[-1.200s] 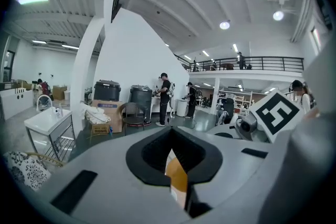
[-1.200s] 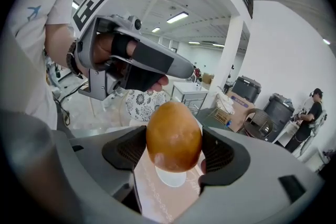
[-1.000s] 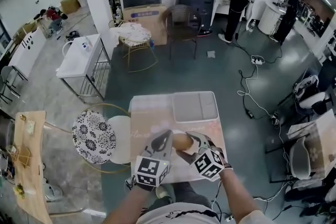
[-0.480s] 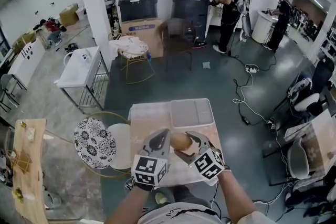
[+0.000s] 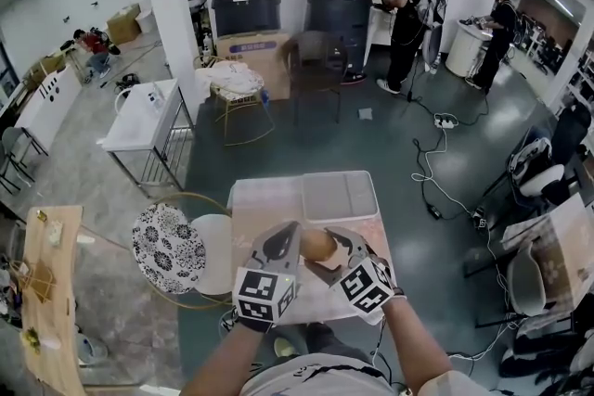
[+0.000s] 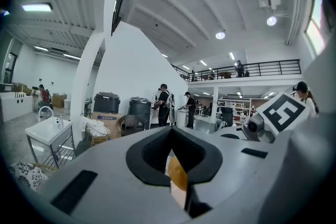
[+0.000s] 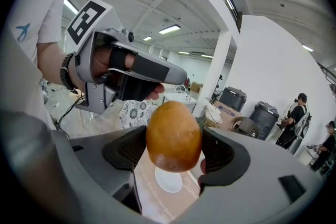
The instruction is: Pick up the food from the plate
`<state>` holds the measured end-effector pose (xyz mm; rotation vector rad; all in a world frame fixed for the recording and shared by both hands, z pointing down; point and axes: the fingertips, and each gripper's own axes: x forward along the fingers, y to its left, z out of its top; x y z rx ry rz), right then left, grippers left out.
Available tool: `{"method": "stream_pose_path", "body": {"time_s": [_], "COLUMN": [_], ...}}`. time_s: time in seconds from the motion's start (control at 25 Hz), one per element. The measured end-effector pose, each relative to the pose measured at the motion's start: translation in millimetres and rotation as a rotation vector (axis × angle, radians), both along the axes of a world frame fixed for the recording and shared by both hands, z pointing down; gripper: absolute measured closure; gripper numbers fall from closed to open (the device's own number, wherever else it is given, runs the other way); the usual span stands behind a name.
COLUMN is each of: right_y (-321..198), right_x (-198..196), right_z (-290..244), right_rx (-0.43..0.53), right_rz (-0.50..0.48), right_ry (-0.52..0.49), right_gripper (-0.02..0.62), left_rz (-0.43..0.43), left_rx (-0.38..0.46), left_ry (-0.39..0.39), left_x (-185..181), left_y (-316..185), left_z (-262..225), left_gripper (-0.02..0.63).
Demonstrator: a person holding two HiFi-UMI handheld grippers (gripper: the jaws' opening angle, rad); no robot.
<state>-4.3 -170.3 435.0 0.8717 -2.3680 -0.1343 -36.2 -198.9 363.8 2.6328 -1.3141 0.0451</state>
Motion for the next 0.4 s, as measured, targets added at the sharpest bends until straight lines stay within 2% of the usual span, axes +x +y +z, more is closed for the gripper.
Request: {"method": "stream_pose_path", "body": {"time_s": [0.4], "right_y": [-2.6], "right_x": [5.5], "right_z": [-2.2], "right_rx": [0.008], "right_rz": [0.009], "right_ry": [0.009], "right_gripper": [0.293], "left_rz": [0.004], "left_rx": [0.007], "left_ry": [0.003], "left_x": [3.9], "left_y": [-2.9], "left_z": [-2.5], "left_gripper": [0.6]}}
